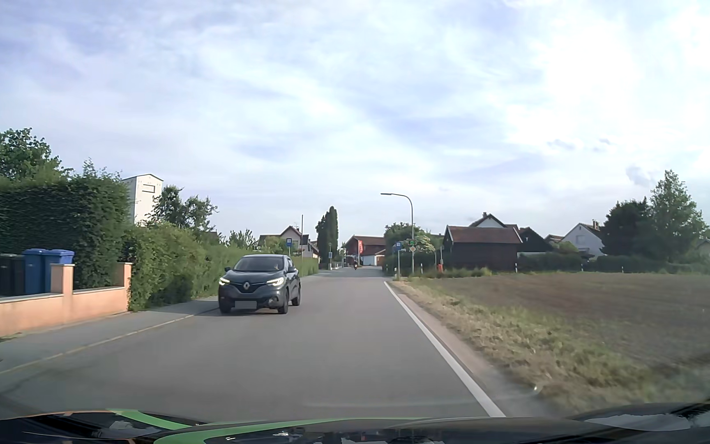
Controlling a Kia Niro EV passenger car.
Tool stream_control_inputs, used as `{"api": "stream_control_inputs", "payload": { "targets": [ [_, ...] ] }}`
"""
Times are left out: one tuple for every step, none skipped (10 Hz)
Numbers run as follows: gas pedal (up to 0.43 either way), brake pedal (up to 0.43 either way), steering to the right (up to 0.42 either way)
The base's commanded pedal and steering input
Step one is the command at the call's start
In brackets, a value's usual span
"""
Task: Follow the waypoints while adhering to traffic rules and regulations
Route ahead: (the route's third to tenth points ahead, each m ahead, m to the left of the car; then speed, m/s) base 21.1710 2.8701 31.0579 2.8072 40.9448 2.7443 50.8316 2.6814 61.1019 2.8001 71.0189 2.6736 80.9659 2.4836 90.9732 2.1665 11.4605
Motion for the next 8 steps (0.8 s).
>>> {"api": "stream_control_inputs", "payload": {
  "targets": [
    [0.098, 0.0, -0.009],
    [0.098, 0.0, -0.009],
    [0.098, 0.0, -0.01],
    [0.098, 0.0, -0.01],
    [0.098, 0.0, -0.01],
    [0.098, 0.0, -0.01],
    [0.098, 0.0, -0.009],
    [0.098, 0.0, -0.008]
  ]
}}
